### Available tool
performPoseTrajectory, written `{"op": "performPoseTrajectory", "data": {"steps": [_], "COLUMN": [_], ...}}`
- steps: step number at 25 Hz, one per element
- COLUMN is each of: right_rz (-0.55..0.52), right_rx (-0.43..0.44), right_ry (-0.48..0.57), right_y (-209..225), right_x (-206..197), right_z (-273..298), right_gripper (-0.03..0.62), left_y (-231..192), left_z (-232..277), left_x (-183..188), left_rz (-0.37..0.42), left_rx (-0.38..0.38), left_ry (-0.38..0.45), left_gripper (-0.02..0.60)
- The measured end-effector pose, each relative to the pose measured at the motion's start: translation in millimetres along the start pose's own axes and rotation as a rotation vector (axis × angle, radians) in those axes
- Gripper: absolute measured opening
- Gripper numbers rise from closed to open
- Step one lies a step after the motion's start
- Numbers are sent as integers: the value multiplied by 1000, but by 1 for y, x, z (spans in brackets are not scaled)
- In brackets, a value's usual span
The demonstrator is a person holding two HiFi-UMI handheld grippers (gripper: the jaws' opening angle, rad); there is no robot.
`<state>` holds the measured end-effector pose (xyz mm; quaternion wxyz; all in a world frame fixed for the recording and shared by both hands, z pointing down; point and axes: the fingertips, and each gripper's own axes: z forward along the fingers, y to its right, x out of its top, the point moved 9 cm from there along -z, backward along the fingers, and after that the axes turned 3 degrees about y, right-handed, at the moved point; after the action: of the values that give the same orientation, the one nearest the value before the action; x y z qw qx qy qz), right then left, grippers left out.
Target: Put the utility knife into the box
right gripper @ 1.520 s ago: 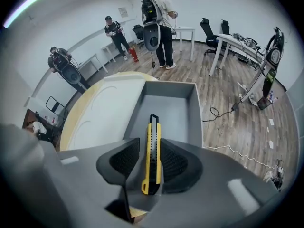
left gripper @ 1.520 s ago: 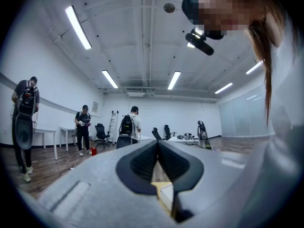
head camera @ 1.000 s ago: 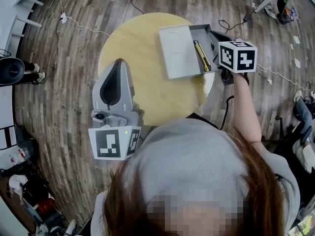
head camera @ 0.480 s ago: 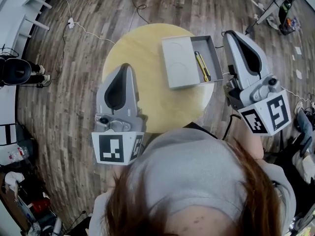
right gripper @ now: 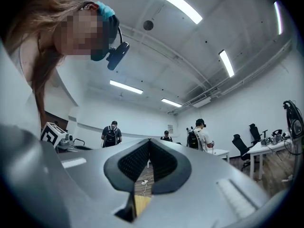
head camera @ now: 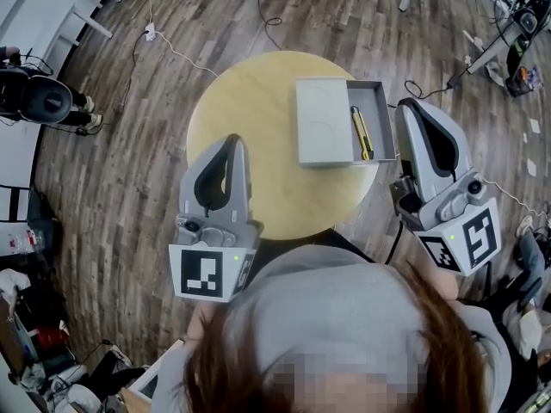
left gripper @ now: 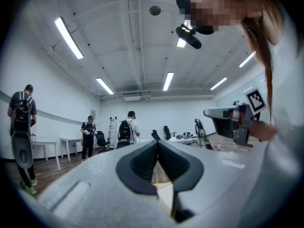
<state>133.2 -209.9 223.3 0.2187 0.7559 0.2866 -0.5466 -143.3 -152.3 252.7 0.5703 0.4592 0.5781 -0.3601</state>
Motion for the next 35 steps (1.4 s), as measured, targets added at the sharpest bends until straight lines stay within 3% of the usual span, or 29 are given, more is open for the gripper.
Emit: {"op": "performPoseTrajectory", "data": {"steps": [6, 13, 28, 35], "right_rz": [-43, -81, -91, -94], "right_rx": [-20, -56, -141, -181], "right_ry": [12, 47, 0, -14], "right_y": [-4, -44, -223, -272], "right_x": [17, 39, 62, 79], "right_z": [-18, -48, -159, -210], "right_gripper": [5, 5, 5, 5], "left_y": [3, 11, 39, 63], "left_z": [-12, -50, -230, -286], "left_x": [13, 27, 42, 50], "left_rz": [20, 23, 33, 16], "left_rx": [-1, -39, -128, -149], "left_ry": [36, 73, 74, 69], "left_gripper": [-6, -6, -6, -6]}}
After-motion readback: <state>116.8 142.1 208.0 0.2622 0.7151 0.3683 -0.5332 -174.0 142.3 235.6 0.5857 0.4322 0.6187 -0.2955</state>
